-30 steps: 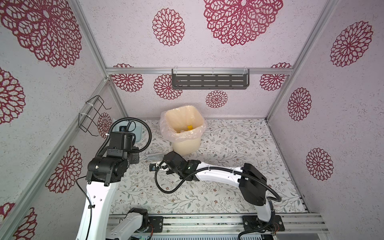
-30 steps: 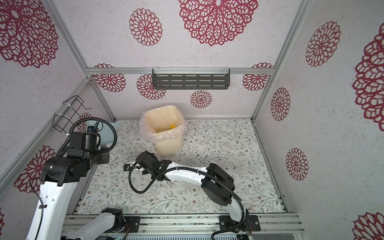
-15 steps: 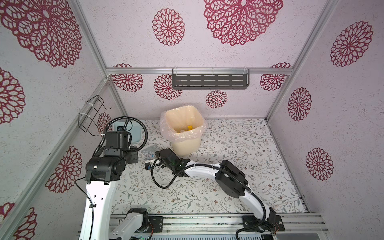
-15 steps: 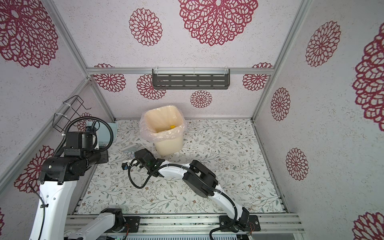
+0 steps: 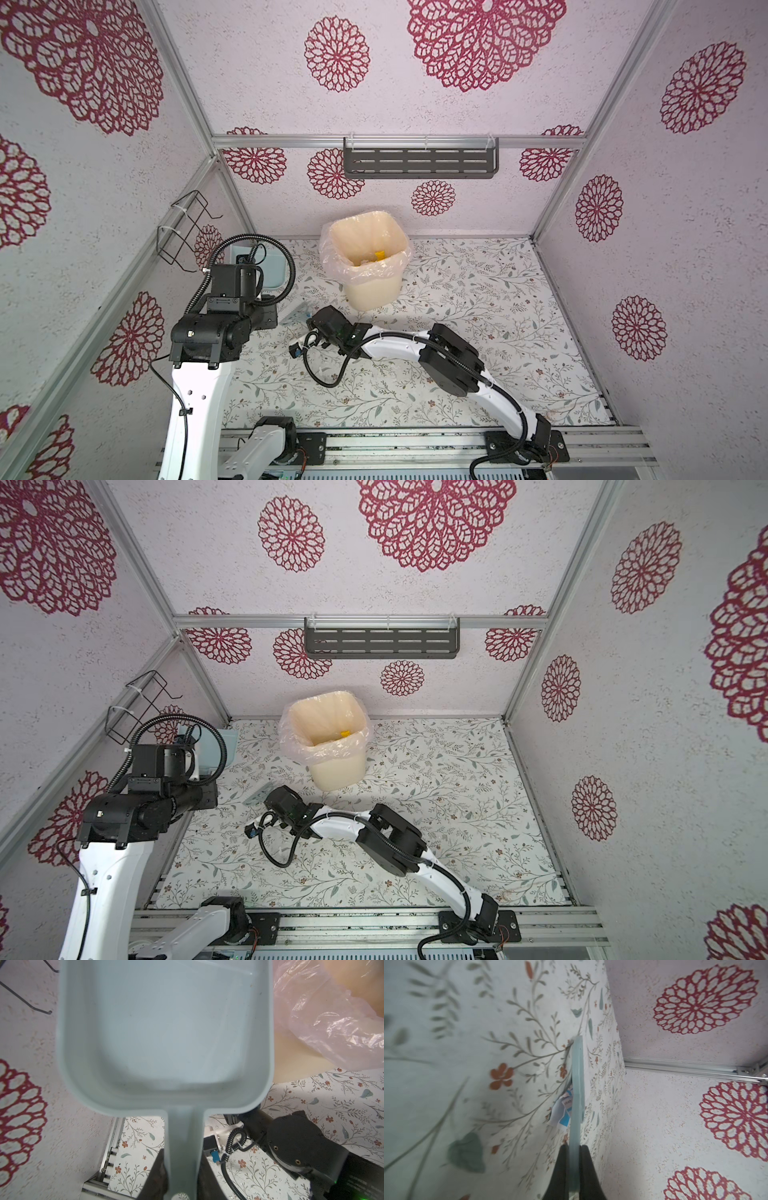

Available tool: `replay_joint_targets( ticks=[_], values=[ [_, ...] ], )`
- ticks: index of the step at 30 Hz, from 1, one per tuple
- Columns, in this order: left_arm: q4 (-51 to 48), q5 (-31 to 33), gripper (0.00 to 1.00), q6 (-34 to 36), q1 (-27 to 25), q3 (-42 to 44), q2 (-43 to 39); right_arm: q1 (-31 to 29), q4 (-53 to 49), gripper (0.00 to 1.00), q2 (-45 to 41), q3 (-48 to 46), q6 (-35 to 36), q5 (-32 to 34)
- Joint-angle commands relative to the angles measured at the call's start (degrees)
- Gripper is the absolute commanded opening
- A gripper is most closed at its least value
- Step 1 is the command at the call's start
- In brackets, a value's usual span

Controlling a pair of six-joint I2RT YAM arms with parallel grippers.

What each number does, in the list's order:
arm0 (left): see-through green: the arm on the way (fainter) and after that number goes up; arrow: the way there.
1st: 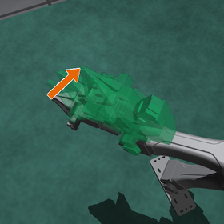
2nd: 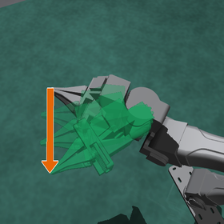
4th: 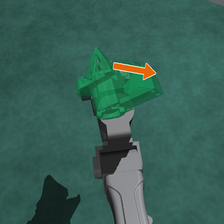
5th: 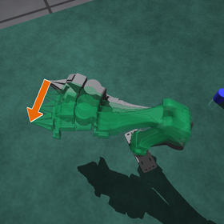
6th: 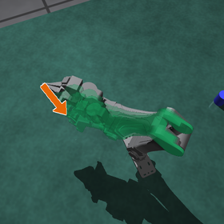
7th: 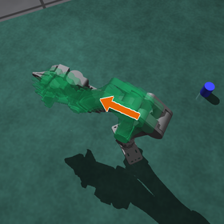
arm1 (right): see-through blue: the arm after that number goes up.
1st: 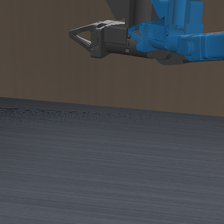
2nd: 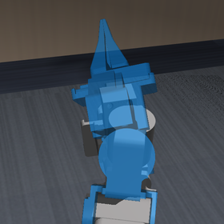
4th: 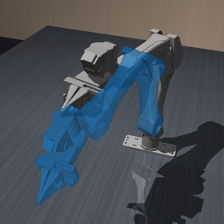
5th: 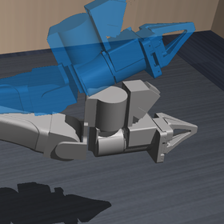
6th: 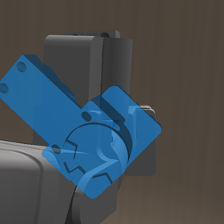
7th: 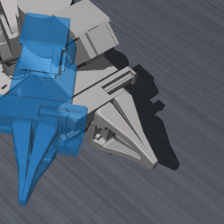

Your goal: Sweep away the paper scraps from the table

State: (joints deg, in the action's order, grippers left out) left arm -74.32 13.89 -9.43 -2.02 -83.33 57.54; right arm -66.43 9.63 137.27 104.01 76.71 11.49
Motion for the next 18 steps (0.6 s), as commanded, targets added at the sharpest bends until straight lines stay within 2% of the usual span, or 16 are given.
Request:
replay_joint_targets(
  ticks=[1, 6, 8, 18],
  values=[
    [0.8, -1.2, 0.0, 0.5, 0.4, 0.8, -1.1, -1.1, -4.2, 0.0, -9.5, -7.2, 1.7, -1.4],
    [1.4, -2.8, 0.0, 0.0, 0.4, 1.2, -1.2, -2.3, -8.7, 0.0, -20.9, -20.2, 0.6, -0.7],
    [2.0, -3.4, 0.0, -0.3, 0.4, 1.3, -1.4, -5.6, -11.6, 0.0, -25.1, -24.3, -0.5, -0.7],
    [3.1, -5.5, 0.0, -1.2, 0.3, 2.2, -2.0, -14.7, -28.1, 0.0, -37.6, -31.2, -10.5, 3.4]
  ],
)
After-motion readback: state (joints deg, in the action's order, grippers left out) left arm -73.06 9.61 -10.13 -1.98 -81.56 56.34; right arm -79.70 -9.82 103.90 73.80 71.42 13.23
